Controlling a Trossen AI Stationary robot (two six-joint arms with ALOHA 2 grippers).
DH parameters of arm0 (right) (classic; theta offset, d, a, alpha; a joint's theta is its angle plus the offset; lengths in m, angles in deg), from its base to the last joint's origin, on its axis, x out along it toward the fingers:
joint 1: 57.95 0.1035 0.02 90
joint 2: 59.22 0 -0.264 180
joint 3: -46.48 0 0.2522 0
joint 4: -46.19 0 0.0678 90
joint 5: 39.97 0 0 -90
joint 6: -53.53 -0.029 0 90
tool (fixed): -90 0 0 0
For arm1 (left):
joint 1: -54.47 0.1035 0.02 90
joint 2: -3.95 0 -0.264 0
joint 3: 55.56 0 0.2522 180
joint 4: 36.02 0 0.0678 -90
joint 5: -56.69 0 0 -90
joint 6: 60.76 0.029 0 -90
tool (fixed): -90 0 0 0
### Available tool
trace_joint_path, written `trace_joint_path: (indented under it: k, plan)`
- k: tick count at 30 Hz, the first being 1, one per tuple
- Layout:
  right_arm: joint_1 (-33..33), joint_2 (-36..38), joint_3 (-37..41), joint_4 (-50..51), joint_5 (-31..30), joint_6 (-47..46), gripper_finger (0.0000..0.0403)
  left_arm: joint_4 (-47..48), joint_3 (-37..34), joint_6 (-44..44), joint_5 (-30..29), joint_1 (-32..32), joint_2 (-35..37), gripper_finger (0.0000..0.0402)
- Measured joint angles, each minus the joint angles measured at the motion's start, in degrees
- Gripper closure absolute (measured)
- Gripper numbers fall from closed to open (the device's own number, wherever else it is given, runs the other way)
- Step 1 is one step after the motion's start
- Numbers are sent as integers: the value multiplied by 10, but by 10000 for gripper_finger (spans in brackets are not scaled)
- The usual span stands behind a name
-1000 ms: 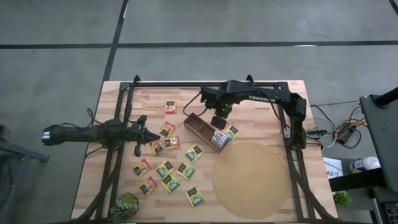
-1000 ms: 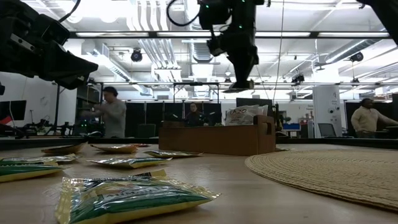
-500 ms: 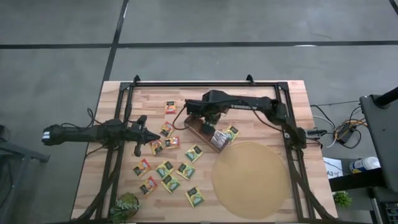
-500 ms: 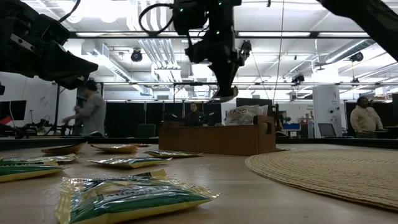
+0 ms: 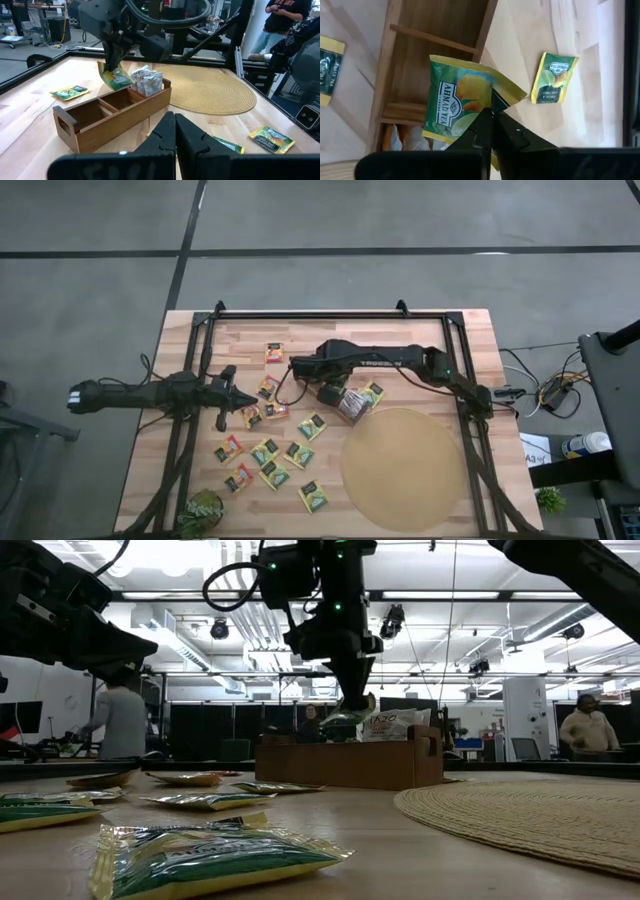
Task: Pick & Place Tea
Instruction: Put the yellow tea bag into the middle section of the wooden organizer
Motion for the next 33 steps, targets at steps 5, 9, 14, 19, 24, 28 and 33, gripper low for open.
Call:
trace_joint_path:
  k: [5, 9, 14, 19, 24, 28, 33]
  plan:
    - [0, 0, 0, 0, -31, 2, 394, 0, 0, 0, 0, 0, 0, 402]
    - [0, 0, 1, -4, -42, 7, 394, 0, 0, 0, 0, 0, 0, 402]
    - [1, 0, 9, -10, -43, 8, 394, 0, 0, 0, 0, 0, 0, 402]
    - [8, 0, 24, -23, -42, 11, 394, 0, 0, 0, 0, 0, 0, 402]
    - [12, -1, 44, -36, -42, 12, 394, 0, 0, 0, 0, 0, 0, 402]
    - [12, -1, 51, -49, -42, 10, 394, 0, 0, 0, 0, 0, 0, 402]
    - [12, -1, 59, -62, -42, 10, 394, 0, 0, 0, 0, 0, 0, 402]
